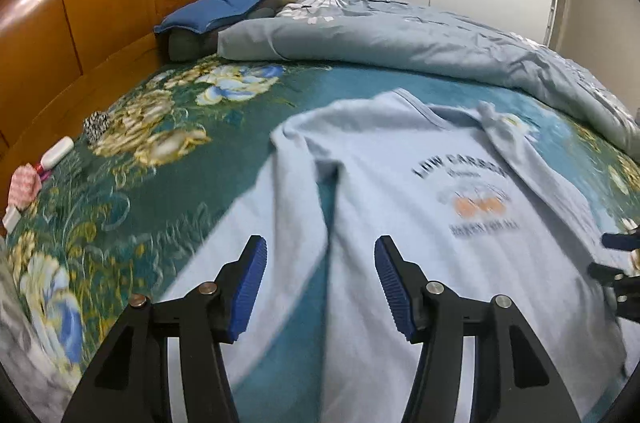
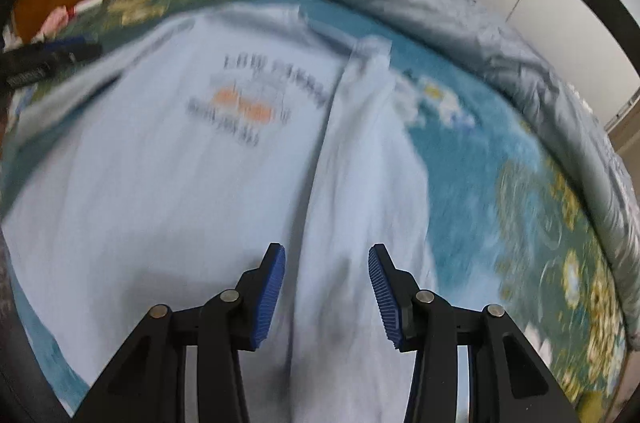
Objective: Fold clothes
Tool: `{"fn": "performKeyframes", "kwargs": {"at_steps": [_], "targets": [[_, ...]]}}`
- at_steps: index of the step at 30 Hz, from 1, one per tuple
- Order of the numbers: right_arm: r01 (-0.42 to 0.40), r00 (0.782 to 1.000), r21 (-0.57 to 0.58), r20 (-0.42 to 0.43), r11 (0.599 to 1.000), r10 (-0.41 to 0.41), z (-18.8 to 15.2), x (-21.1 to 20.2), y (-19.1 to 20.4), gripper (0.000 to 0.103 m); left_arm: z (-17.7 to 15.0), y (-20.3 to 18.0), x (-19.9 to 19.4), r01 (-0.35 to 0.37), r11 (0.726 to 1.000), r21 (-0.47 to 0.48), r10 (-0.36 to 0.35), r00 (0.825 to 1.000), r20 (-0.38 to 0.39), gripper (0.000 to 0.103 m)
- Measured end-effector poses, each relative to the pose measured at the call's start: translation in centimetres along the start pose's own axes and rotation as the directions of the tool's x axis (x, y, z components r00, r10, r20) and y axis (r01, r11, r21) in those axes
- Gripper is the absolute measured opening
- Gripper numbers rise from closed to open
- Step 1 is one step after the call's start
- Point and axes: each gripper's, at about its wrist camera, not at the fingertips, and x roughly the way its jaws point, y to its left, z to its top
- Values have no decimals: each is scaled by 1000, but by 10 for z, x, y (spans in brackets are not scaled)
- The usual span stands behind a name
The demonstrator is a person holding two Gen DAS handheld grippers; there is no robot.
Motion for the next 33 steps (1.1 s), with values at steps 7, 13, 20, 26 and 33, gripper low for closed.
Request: {"fn": "performKeyframes", "kwargs": {"at_steps": [7, 13, 20, 26, 33], "targets": [[-8, 1000, 72, -12, 997, 9, -24, -6, -13, 13, -6, 1, -12, -7, 999, -48, 6, 1000, -15, 58], [-56, 998, 152, 20, 987, 53, -22, -18, -45, 2, -5, 13, -9, -21, 997, -73, 20, 1000, -15, 58], [75, 994, 327, 52, 942, -97, 2, -31, -149, 2, -3, 42, 6, -89, 994, -67, 87, 996, -32, 58], [117, 990, 540, 2, 833, -140, -2, 4, -235, 2, -7, 95, 32, -204, 976, -77, 197, 976, -95, 58], [160, 985, 535, -30, 829, -171, -1, 28, -240, 2, -23, 130, 54, -113, 983, -141, 90, 982, -166, 58]]}}
